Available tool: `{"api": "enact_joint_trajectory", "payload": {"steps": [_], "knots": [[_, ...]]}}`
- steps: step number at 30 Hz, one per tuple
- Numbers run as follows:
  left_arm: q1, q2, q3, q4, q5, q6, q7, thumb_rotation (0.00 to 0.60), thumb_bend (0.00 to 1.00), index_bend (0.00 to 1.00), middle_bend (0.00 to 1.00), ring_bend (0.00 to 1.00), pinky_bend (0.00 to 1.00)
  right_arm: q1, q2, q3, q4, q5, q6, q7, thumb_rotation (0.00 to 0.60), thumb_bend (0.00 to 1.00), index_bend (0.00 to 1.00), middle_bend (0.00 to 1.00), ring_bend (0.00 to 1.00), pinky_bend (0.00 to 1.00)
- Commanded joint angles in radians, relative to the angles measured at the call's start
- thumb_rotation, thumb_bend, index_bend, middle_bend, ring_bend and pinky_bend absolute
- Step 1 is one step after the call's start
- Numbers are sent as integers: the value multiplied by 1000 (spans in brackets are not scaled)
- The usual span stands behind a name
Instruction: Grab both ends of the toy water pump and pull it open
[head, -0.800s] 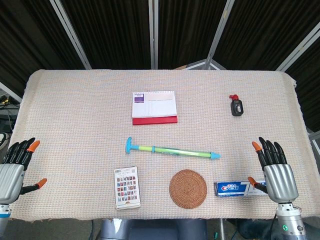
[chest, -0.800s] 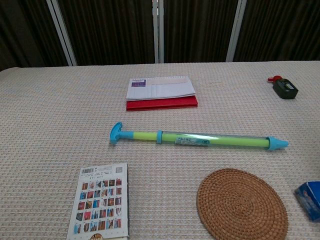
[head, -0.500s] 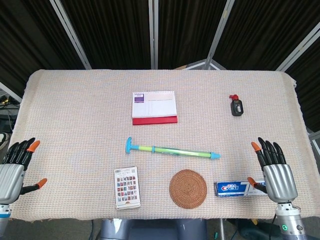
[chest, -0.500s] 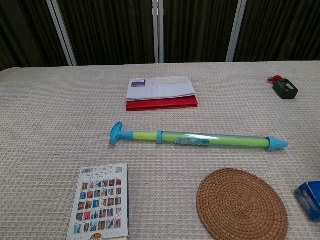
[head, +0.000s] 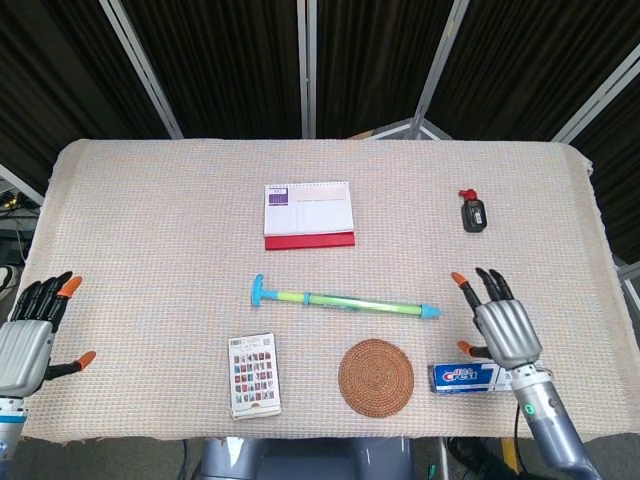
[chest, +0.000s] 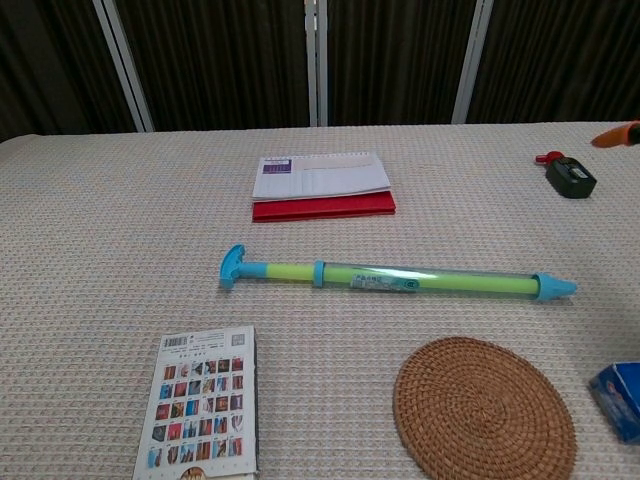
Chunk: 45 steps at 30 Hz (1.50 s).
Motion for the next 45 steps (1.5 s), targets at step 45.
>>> {"api": "enact_joint_trajectory", "payload": {"steps": [45], "knots": [[-45,-59,-11,44,-115,-85,75,600,0,0,0,0,0,329,-456,20,376,463,-149,-182,600,222,446,1000,1000,1000]]}}
